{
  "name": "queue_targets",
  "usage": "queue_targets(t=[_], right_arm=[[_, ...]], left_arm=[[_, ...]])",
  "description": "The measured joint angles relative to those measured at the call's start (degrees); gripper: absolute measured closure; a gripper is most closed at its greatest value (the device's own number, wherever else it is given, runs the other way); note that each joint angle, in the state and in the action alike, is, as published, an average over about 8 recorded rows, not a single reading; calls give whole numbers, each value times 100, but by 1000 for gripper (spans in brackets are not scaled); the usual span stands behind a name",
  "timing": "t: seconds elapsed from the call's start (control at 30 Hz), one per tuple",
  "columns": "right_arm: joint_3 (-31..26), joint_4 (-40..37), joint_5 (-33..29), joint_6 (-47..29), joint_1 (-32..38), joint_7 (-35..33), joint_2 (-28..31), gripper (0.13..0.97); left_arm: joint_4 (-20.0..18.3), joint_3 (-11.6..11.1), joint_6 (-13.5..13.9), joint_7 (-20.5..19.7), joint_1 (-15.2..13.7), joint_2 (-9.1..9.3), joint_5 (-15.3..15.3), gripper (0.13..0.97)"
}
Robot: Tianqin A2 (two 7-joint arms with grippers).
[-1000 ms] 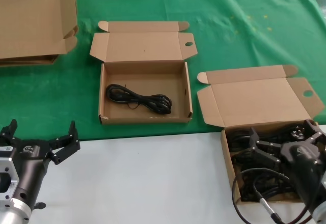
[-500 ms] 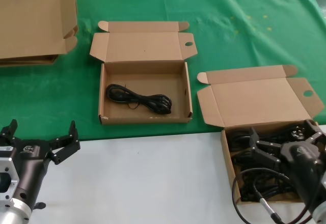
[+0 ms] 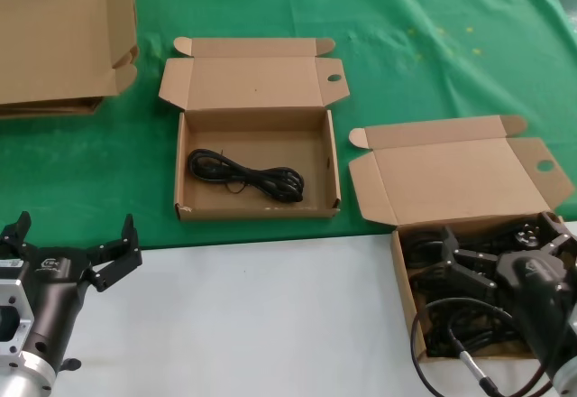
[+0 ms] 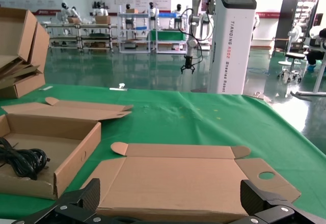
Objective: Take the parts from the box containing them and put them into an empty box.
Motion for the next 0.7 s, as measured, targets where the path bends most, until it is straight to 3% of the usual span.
queue_targets(t=[0.7], right_arm=[[0, 0, 0, 0, 0, 0, 0, 129]], left_arm=[[0, 0, 0, 0, 0, 0, 0, 132]])
